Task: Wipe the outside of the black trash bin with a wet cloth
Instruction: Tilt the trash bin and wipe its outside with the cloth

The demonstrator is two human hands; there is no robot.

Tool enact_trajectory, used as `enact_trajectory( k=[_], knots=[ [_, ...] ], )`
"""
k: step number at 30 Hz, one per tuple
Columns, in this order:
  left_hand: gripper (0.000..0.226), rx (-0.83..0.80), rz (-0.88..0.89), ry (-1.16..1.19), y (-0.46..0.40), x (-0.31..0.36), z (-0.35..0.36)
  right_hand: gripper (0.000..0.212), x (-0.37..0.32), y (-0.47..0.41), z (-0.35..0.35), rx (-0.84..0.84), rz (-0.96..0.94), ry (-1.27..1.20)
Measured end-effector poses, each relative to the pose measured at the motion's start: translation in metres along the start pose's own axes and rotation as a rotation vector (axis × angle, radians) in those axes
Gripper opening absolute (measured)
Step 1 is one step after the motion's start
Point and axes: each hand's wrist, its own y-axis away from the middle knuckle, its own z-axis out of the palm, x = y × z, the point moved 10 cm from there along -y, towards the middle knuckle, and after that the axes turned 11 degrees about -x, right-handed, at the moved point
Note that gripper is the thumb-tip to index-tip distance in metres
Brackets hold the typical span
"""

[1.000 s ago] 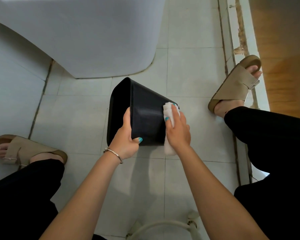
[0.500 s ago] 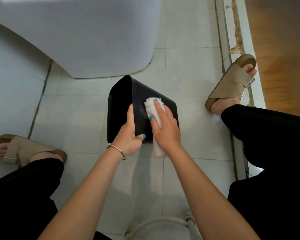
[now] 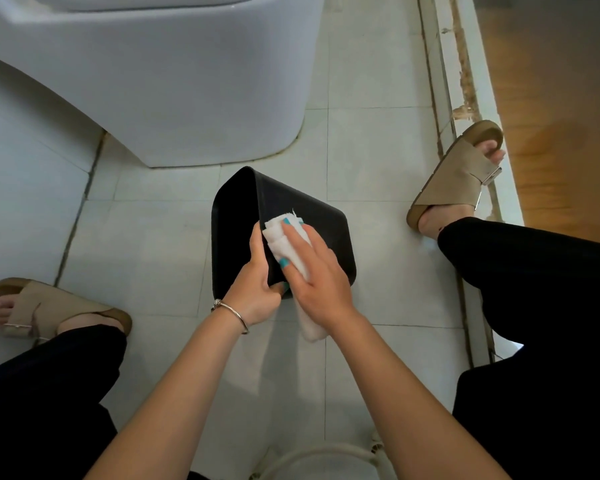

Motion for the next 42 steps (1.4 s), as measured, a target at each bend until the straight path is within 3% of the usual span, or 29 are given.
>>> enact_trajectory(
  k=[4, 7, 17, 25, 32, 36, 42],
  knots=[
    [0.106, 0.027, 0.022, 0.088, 0.001, -0.002, -0.004, 0.058, 0.052, 0.0, -0.006, 0.015, 0.211, -0.017],
    [0.107, 0.012, 0.009, 0.022, -0.003, 0.001, -0.002, 0.058, 0.069, 0.003, -0.008, -0.013, 0.304, -0.003],
    [0.106, 0.001, -0.008, 0.026, -0.004, -0.003, -0.01, 0.059, 0.006, 0.018, 0.013, -0.04, 0.001, -0.024],
    [0.105, 0.02, 0.025, 0.033, -0.003, -0.002, -0.015, 0.057, 0.083, 0.017, 0.013, 0.049, 0.358, -0.051],
    [0.101, 0.055, 0.033, 0.111, -0.001, -0.01, -0.014, 0.057, 0.017, 0.016, 0.02, 0.017, 0.099, -0.043],
    [0.1, 0.076, 0.042, 0.167, 0.002, -0.015, -0.014, 0.057, 0.016, 0.016, 0.017, 0.006, 0.043, 0.059],
    [0.101, 0.133, 0.039, 0.271, 0.013, -0.038, -0.015, 0.059, 0.067, 0.006, 0.016, -0.011, 0.186, 0.102]
  ],
)
